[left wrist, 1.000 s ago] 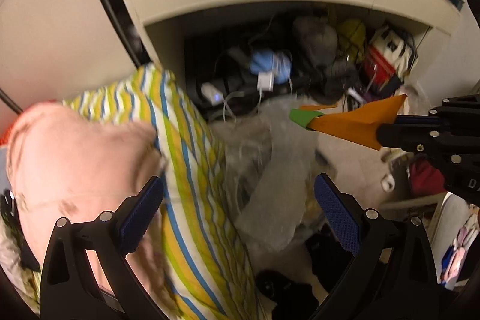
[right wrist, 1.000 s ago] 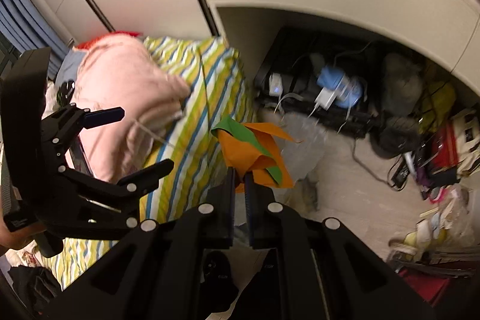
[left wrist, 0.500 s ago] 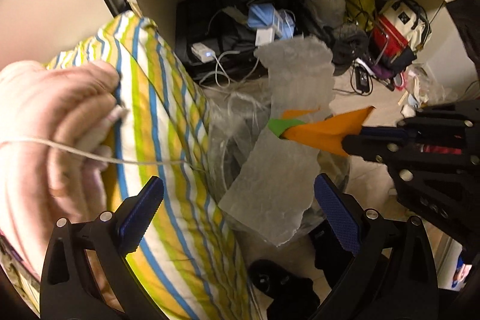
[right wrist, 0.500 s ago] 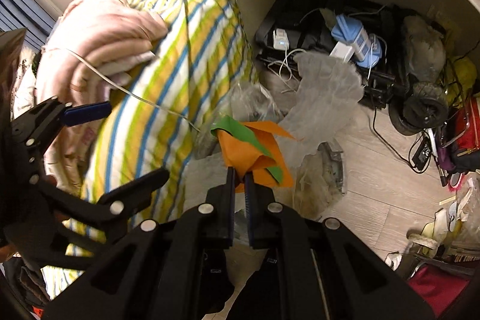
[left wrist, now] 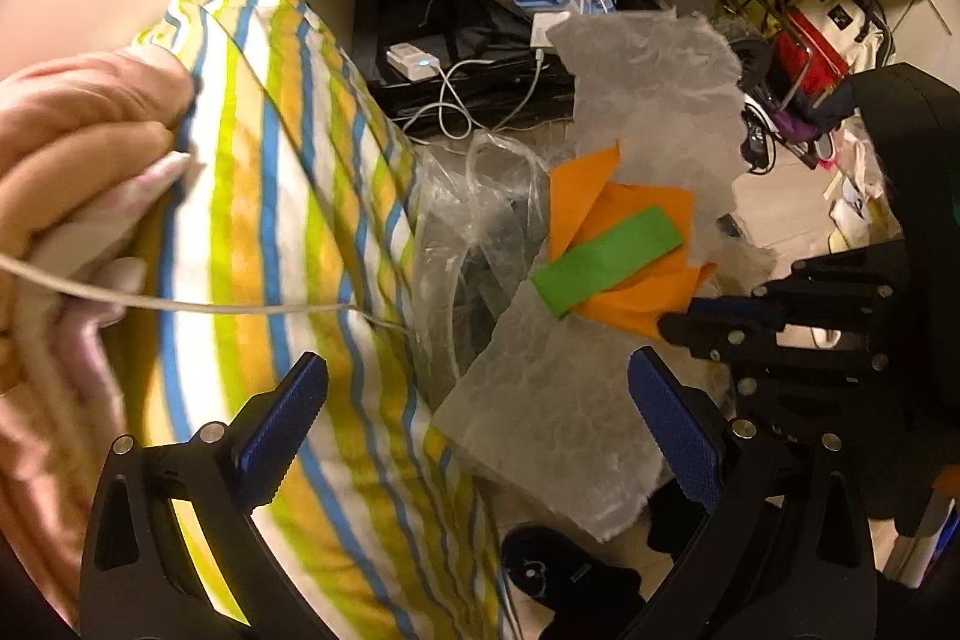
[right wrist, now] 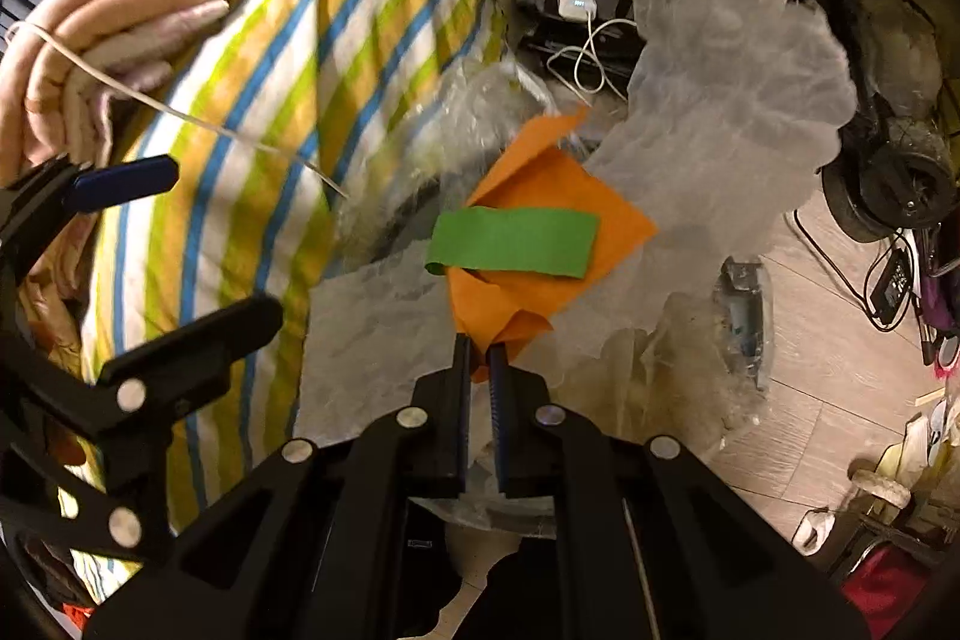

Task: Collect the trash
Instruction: 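Open the right tool to drop the paper into the bin, then raise the right tool back up away from the bin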

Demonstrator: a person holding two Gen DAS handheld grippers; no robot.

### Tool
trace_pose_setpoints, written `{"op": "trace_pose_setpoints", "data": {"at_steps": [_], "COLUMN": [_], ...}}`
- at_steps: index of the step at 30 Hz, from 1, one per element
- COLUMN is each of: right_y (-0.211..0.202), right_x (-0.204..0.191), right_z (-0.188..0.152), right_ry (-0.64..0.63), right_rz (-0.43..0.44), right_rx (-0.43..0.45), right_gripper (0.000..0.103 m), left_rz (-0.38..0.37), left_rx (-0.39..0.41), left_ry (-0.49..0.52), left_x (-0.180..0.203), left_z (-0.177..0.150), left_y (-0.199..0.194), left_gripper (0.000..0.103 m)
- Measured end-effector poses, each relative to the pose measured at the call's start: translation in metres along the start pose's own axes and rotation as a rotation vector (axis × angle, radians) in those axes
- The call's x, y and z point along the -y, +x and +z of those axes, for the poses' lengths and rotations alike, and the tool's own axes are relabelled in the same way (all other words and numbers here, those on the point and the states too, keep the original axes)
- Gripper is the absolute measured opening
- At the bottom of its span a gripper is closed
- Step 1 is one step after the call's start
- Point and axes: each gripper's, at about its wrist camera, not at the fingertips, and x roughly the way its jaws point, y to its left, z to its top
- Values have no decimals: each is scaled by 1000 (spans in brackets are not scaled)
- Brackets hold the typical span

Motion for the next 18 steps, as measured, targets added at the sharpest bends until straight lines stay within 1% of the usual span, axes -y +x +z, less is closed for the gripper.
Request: {"op": "trace_pose_setpoints", "data": {"at_steps": [5,11,13,16,18], "right_y": [14,25,26,25,26], "right_x": [6,6,4,2,-2], "right_z": [-4,-7,-5,-4,-3], "right_ry": [-38,-95,-107,-125,-138], "right_rz": [-5,-23,-29,-33,-39], "right_rx": [-23,-38,-38,-34,-35], "right_gripper": [8,8,8,8,8], "left_rz": [-1,2,2,-10,-5], "left_rx": [-9,-33,-44,-72,-76], "left_ry": [23,24,14,-29,-33], "left_x": [7,9,6,2,2], "left_z": [1,-3,-6,-12,-14], "left_y": [21,30,30,29,25], "left_gripper": [97,97,97,97,97]}}
